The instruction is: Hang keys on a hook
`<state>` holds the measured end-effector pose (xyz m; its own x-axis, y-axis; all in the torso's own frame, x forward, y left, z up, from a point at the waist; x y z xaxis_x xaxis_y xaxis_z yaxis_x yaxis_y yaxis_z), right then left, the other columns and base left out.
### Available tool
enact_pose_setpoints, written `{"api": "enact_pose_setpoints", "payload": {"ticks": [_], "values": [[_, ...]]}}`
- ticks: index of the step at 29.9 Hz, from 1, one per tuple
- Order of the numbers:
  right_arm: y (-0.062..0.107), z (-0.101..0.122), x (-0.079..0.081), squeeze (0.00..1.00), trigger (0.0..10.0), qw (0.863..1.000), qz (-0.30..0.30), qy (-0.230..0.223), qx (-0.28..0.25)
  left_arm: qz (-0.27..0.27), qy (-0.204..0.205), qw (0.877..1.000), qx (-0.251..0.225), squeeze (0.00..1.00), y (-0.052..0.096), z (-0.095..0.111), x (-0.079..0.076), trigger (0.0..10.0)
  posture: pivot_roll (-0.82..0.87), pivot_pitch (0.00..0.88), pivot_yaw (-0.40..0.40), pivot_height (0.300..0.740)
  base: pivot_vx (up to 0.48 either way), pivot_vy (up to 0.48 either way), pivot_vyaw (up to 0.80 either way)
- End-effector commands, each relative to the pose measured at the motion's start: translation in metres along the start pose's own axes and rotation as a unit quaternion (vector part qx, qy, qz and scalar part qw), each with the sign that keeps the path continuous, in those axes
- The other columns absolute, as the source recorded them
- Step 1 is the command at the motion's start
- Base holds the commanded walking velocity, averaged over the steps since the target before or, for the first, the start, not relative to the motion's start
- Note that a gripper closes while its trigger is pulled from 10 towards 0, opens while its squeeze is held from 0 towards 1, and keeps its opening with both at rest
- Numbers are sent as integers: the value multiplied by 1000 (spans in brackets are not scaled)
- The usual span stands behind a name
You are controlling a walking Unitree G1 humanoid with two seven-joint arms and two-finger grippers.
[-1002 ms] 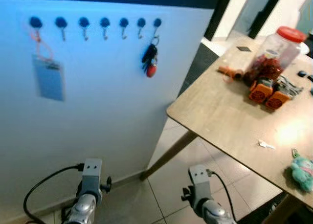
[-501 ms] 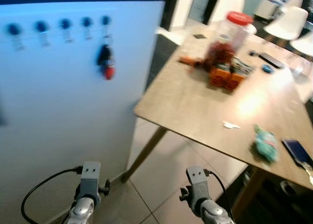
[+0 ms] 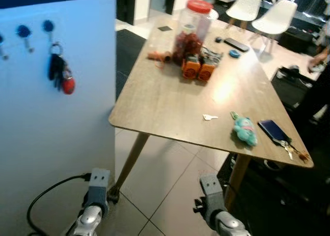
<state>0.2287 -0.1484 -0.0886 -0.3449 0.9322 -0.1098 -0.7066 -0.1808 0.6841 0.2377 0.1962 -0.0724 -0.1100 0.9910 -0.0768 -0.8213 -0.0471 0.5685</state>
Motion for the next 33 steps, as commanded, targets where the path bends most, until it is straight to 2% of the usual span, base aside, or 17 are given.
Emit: {"api": "enact_pose_setpoints", "payload": {"ticks": [1, 18, 23, 33], "values": [[1, -3, 1, 0, 10000, 1000, 2, -4, 6, -5, -5, 1000, 4, 0, 1, -3, -4, 10000, 114, 8, -132, 740, 0, 0, -800], [-1, -1, 4, 0, 10000, 1000, 8, -11, 4, -4, -7, 1000, -1, 0, 0, 0, -2, 10000, 116, 10, -109, 740, 0, 0, -800], [-1, -2, 11, 0, 10000, 1000, 13, -18, 2, -14, -25, 1000, -6, 0, -3, 7, -1, 10000, 131, 10, -76, 740, 0, 0, 0], [0, -6, 27, 0, 10000, 999, 14, -43, 7, -11, -49, 999, -6, 0, -4, 18, 18, 10000, 168, 12, 3, 740, 0, 0, 0]]}}
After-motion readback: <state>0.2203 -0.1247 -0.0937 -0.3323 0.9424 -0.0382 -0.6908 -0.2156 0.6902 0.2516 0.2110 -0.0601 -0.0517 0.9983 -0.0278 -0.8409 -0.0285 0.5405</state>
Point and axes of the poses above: a point about 5 cm out from each wrist's last joint towards the gripper, its own y axis pointing back from the gripper into the wrist, its own z axis along the axis of the wrist's last joint, x = y × z, the point moved 3 cm from there along -y, pointing out of the wrist towards the gripper, and after that the axes turned 11 degrees about y, right-handed, at the moved point
